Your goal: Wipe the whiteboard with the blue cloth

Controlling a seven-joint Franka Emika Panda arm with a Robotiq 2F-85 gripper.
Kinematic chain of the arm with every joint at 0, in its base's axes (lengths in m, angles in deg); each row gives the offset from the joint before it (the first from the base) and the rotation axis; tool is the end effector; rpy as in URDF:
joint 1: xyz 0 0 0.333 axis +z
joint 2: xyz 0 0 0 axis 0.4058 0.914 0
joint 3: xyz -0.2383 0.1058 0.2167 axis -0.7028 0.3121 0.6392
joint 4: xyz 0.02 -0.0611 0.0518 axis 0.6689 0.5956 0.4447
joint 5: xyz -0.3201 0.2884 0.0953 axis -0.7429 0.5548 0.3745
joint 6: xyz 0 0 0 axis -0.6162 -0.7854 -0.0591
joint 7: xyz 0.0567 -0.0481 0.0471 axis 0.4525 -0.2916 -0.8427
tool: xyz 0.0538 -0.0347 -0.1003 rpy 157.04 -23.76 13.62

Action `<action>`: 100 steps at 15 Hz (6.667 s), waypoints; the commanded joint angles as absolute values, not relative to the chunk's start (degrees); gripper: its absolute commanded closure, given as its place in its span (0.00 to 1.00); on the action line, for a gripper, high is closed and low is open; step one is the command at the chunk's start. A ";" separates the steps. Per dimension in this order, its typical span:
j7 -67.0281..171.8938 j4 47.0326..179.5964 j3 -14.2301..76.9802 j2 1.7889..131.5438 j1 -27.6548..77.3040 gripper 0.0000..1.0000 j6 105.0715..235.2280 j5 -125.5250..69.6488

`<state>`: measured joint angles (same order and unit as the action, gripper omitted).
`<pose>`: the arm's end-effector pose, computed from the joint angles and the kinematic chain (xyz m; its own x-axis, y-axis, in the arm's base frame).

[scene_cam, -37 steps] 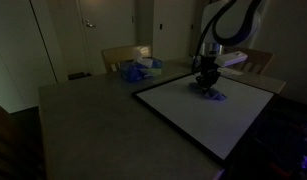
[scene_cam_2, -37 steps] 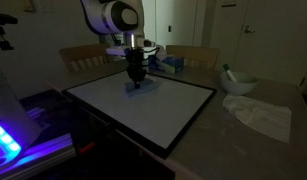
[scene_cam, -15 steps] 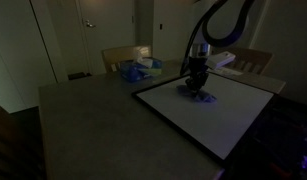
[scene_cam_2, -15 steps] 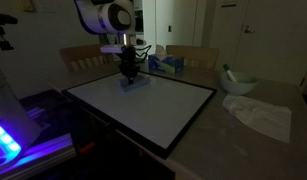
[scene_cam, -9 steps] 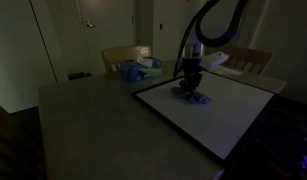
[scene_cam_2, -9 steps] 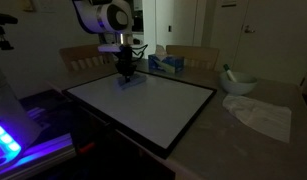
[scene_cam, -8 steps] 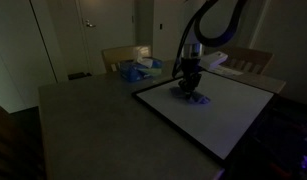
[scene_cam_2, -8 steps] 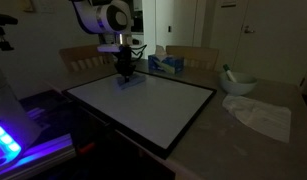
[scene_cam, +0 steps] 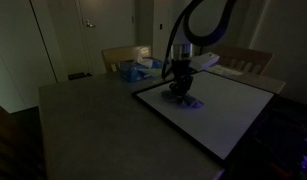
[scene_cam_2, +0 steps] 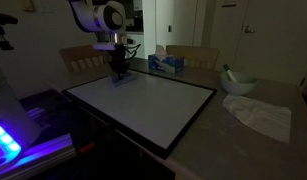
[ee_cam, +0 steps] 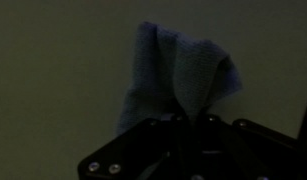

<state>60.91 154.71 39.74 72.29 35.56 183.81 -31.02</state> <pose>0.5056 0.1498 0.1252 0.9827 0.1364 -0.1250 0.1428 -0.9888 0.0437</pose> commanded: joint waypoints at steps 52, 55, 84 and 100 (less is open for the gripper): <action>57.65 172.29 94.40 91.85 -23.00 0.97 215.33 -46.38; 54.00 171.60 100.57 90.78 -28.15 0.97 209.08 -37.42; 54.31 179.55 94.78 80.44 -14.49 0.97 220.44 -22.85; 49.96 180.94 87.33 82.85 -17.92 0.97 217.06 -29.98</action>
